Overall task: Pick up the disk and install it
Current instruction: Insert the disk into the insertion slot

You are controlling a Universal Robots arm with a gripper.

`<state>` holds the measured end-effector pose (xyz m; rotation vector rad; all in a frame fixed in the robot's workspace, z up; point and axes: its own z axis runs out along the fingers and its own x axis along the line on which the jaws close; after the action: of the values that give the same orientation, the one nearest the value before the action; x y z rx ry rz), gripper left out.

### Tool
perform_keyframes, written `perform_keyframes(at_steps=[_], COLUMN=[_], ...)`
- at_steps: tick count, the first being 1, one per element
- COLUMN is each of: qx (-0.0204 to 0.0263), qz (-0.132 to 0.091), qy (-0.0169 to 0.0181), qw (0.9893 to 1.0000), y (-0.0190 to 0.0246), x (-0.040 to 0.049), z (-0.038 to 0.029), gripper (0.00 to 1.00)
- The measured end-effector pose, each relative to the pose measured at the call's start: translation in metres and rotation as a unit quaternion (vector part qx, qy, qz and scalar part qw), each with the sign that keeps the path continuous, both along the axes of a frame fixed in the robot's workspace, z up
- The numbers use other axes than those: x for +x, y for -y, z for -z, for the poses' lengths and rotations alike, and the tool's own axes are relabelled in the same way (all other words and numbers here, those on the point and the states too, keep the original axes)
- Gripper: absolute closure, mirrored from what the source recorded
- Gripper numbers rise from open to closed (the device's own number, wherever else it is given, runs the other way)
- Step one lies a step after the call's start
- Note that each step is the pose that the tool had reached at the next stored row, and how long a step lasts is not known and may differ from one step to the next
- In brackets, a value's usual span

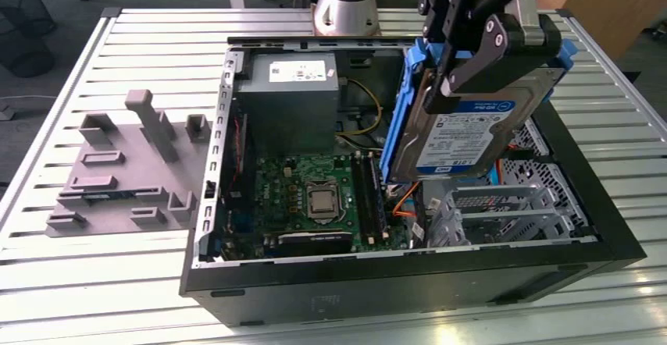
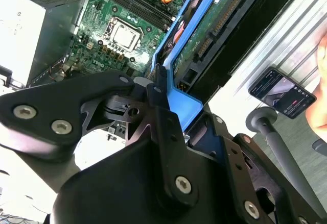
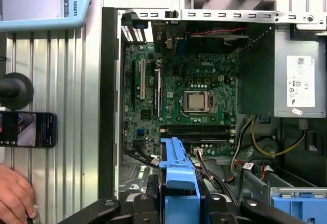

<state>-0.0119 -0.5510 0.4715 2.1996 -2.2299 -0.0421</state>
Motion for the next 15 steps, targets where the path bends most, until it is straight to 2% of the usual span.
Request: perform_keyframes(at_steps=[3,5,10,12,15], qx=[0.0,0.0,-0.0001,0.0,0.0], qz=[0.0,0.0,0.0,0.0,0.0], qy=[0.0,0.0,0.0,0.0,0.0], qw=[1.0,1.0,1.0,1.0,1.0], y=[0.0001,0.0021,0.0147,0.0163,0.017], x=[0.0,0.0001,0.0005,0.0041,0.0152], z=[0.0,0.0001,0.0004,0.001,0.0019], gripper=[0.64,0.64,0.64,0.64,0.64])
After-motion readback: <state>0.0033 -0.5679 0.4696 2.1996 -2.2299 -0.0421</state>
